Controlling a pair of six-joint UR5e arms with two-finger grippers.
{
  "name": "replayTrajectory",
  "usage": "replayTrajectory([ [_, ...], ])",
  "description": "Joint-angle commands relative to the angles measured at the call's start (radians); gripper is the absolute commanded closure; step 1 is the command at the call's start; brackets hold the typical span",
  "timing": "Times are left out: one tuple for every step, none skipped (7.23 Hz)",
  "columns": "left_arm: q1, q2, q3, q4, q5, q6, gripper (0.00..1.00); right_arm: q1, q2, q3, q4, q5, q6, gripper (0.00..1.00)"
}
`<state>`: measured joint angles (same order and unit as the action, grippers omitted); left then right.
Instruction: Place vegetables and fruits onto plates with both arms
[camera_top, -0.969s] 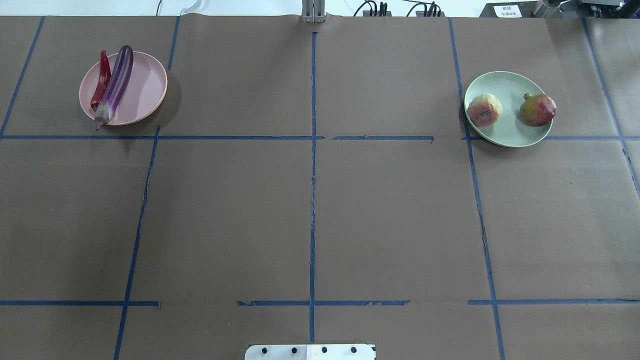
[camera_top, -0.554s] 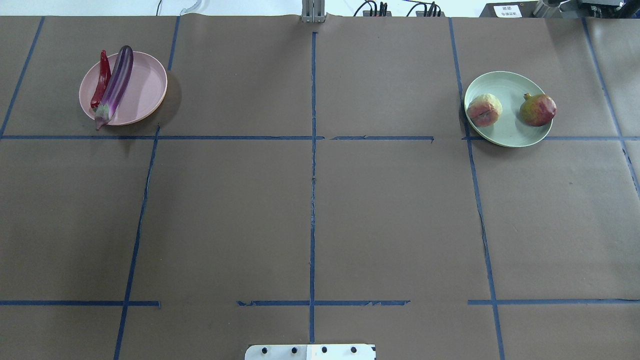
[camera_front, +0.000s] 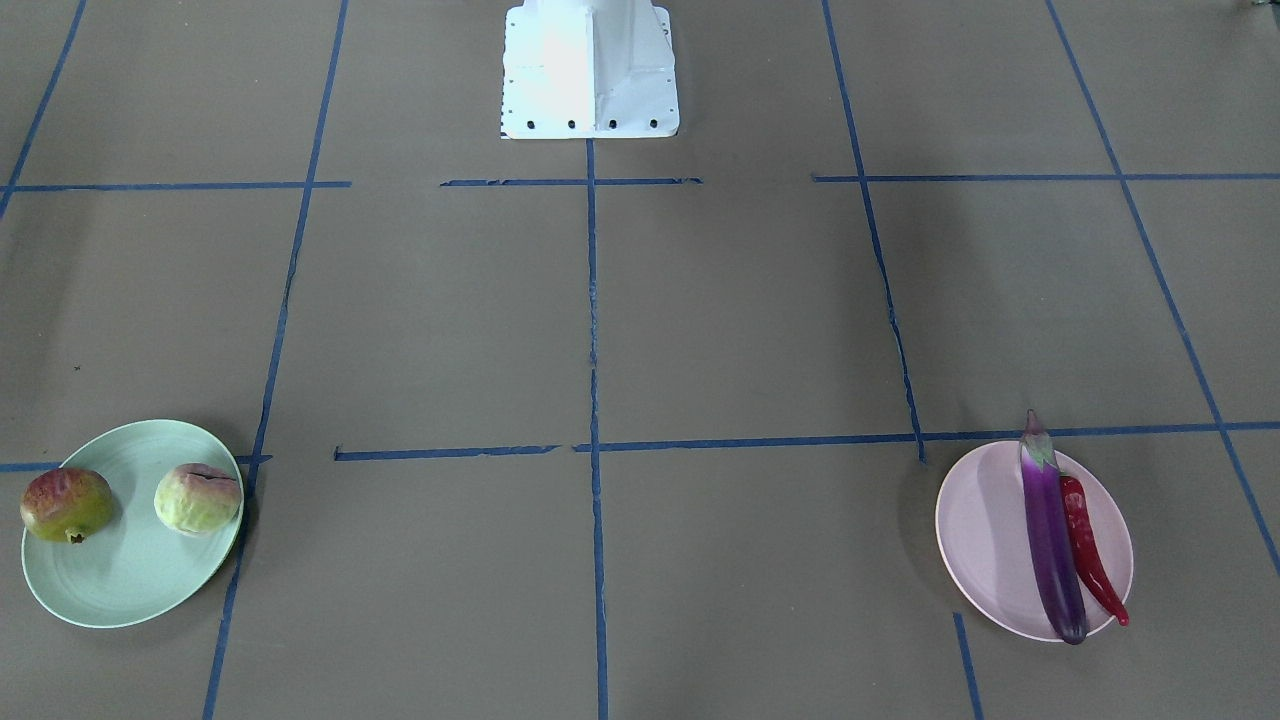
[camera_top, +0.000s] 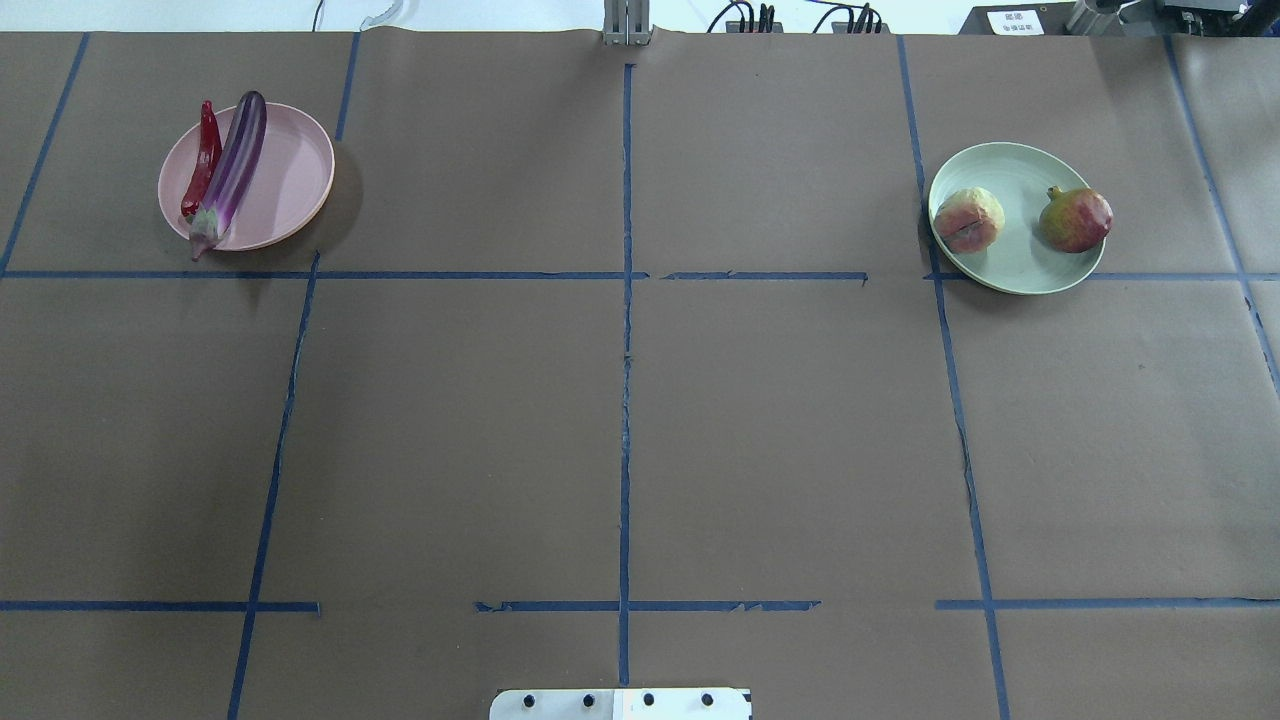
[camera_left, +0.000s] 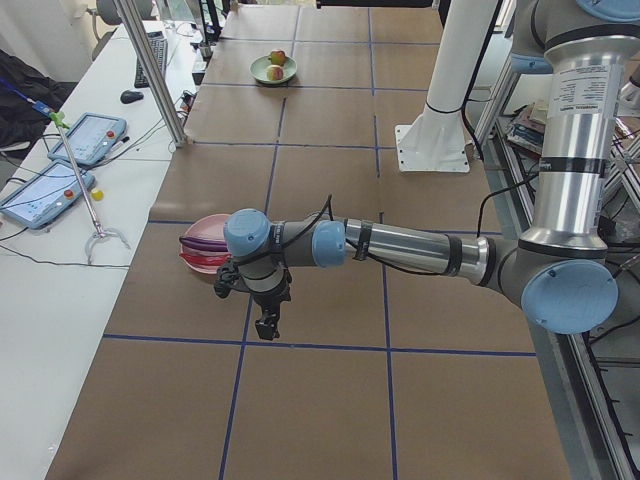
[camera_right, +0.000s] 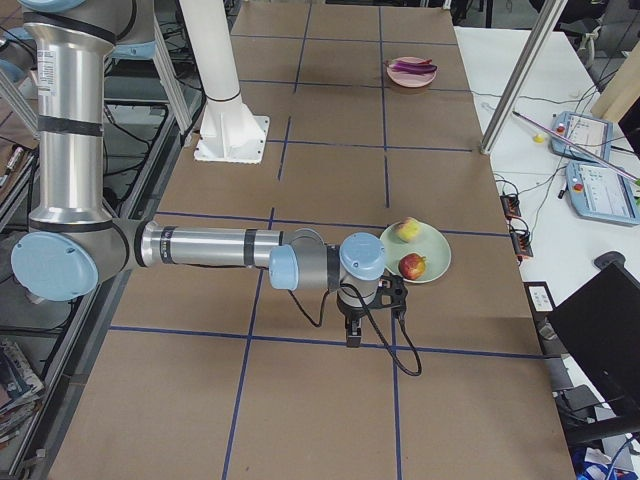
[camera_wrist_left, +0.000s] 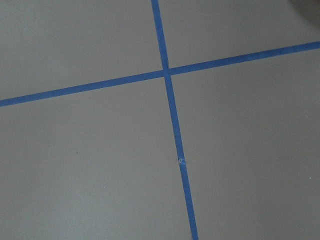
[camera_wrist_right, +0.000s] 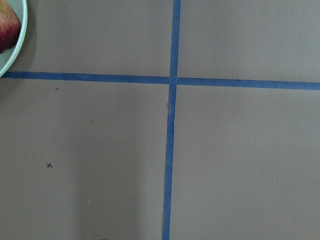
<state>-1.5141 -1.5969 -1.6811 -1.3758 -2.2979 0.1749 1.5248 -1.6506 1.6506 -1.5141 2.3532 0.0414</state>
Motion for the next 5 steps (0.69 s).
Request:
replayTrajectory([
  [0.000, 0.000, 0.000, 0.000, 0.000, 0.000, 0.00, 0.000, 0.000, 0.000, 0.000, 0.000, 0.002, 0.00],
  [0.000, 0.000, 0.000, 0.000, -0.002, 0.000, 0.00, 0.000, 0.000, 0.002, 0.000, 0.000, 0.002, 0.00],
  [0.000, 0.000, 0.000, 0.000, -0.002, 0.000, 0.00, 0.000, 0.002, 0.002, 0.002, 0.000, 0.002, 0.00],
  [0.000, 0.000, 0.000, 0.000, -0.002, 0.000, 0.00, 0.000, 0.000, 0.003, 0.002, 0.000, 0.002, 0.00],
  [0.000, 0.000, 0.000, 0.000, -0.002, 0.000, 0.00, 0.000, 0.002, 0.006, 0.002, 0.001, 0.002, 0.00],
])
